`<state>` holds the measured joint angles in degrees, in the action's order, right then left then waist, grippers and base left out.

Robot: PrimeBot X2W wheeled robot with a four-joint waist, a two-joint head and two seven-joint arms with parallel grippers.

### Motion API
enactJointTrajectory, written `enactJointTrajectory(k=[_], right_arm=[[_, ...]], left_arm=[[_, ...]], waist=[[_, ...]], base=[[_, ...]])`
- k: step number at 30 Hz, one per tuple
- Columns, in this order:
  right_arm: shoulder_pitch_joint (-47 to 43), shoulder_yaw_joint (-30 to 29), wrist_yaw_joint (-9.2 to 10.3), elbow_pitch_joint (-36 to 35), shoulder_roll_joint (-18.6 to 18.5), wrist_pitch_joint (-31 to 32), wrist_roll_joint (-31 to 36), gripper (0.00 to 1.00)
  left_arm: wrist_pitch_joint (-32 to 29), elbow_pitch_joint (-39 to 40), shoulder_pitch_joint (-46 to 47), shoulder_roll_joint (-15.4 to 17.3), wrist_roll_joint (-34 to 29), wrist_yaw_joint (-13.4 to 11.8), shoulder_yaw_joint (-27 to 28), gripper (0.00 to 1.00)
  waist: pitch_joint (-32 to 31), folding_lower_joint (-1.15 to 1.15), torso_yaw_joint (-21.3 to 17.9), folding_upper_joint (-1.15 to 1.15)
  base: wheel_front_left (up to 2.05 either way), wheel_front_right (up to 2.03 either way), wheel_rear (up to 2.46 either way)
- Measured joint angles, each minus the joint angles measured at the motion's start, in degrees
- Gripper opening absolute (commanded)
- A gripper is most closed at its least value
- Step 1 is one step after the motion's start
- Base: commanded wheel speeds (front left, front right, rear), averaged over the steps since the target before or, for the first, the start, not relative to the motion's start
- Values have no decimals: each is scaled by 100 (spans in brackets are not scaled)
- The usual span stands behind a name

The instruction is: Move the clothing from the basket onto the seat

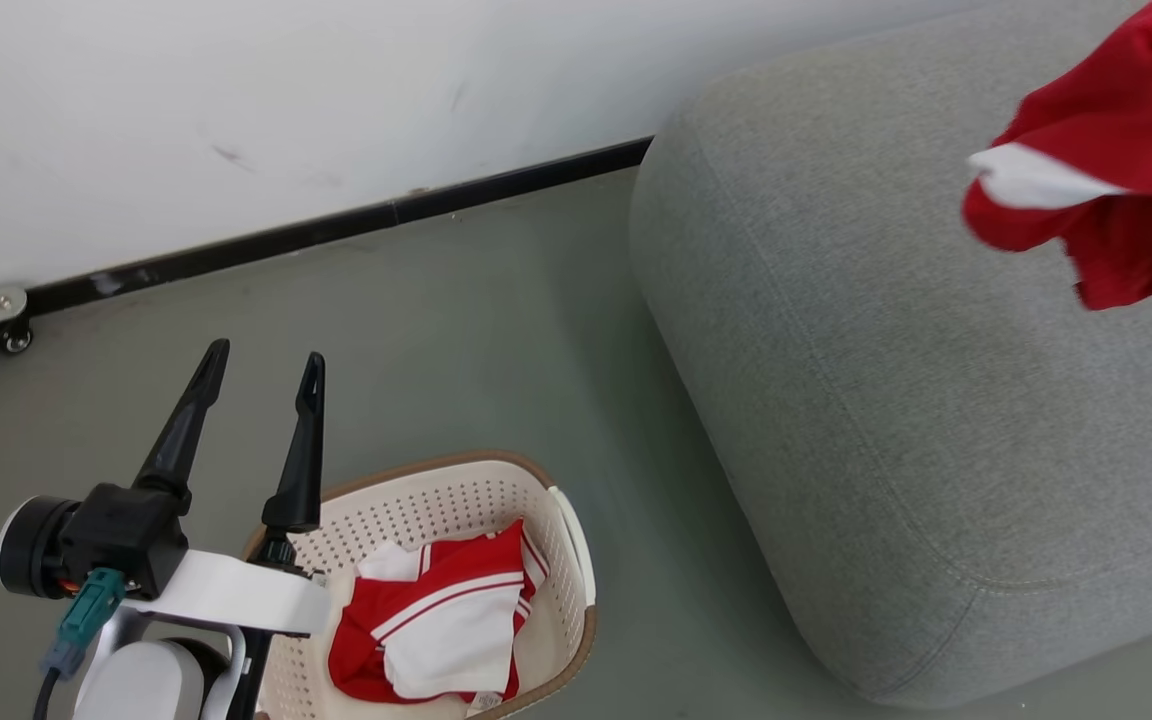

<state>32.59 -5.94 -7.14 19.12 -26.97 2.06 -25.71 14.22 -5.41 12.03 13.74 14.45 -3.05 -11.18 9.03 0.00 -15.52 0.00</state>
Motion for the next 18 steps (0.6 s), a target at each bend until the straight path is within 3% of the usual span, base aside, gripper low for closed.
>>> enactJointTrajectory(k=[18], right_arm=[[902, -637, 0, 1611, -508, 199, 486, 0]], left_arm=[[-220, 433, 131, 82, -160, -3, -145, 100]], waist=[[537, 0, 542, 0]], base=[[0, 0, 0]])
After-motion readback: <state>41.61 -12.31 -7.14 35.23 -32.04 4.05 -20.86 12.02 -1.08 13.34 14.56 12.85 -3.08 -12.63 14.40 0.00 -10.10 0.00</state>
